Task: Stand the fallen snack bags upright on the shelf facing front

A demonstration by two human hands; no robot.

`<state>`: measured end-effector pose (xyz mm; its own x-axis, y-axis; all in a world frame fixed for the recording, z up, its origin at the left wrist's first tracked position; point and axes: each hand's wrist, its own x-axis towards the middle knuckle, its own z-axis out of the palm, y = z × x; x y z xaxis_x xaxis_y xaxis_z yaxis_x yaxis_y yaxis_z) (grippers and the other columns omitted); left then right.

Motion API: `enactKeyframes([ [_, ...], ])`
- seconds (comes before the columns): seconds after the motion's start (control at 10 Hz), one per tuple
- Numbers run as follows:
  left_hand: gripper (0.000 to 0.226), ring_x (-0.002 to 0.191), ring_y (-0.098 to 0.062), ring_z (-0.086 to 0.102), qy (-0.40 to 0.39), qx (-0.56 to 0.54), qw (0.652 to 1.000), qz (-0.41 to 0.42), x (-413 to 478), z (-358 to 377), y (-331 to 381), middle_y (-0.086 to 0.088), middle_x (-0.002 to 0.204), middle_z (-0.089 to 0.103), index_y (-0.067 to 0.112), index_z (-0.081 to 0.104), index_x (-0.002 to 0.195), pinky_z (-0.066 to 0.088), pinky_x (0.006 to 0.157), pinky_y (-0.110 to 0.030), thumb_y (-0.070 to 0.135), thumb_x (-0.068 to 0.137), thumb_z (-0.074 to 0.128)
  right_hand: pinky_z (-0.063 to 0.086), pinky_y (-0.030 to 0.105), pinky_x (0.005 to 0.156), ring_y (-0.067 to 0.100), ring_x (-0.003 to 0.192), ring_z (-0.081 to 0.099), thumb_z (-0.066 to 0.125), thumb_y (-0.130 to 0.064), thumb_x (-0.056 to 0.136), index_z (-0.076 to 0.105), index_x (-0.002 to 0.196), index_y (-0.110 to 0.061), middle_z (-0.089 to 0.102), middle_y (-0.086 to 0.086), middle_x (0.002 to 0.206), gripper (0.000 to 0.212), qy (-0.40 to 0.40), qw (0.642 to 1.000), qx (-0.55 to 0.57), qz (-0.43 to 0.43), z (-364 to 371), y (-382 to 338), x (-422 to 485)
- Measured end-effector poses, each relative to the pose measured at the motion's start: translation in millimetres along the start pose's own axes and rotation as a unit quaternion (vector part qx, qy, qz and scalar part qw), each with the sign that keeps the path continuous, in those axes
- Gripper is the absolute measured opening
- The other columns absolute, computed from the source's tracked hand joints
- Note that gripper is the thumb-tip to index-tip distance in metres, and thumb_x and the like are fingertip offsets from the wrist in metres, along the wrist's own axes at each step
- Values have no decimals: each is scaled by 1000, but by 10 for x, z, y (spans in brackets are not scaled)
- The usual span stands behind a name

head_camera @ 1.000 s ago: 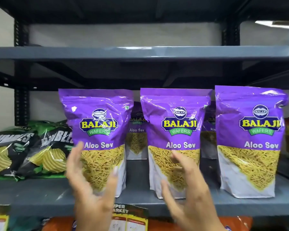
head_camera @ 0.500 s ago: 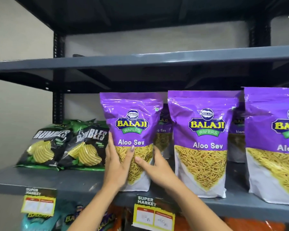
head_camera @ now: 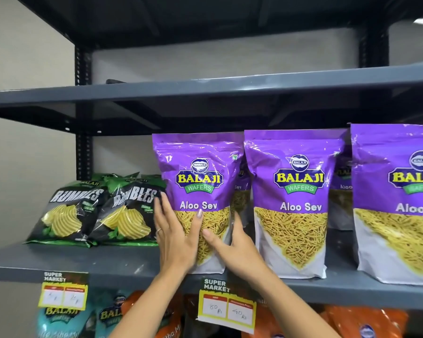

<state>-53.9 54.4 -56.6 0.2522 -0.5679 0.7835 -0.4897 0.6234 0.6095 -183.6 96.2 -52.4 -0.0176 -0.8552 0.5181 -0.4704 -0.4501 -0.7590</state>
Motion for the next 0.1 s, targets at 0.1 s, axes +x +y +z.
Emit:
enactKeyframes([
  [0.1, 87, 152, -21, -9, 56, 77, 988, 123, -18, -21, 262, -7, 165, -8, 17, 0, 155, 6, 122, -54, 64, 86, 27, 26, 26, 115, 7, 142, 34, 48, -69, 79, 21, 153, -19, 34, -3, 157, 94, 63, 997, -24, -31, -148, -46, -222],
])
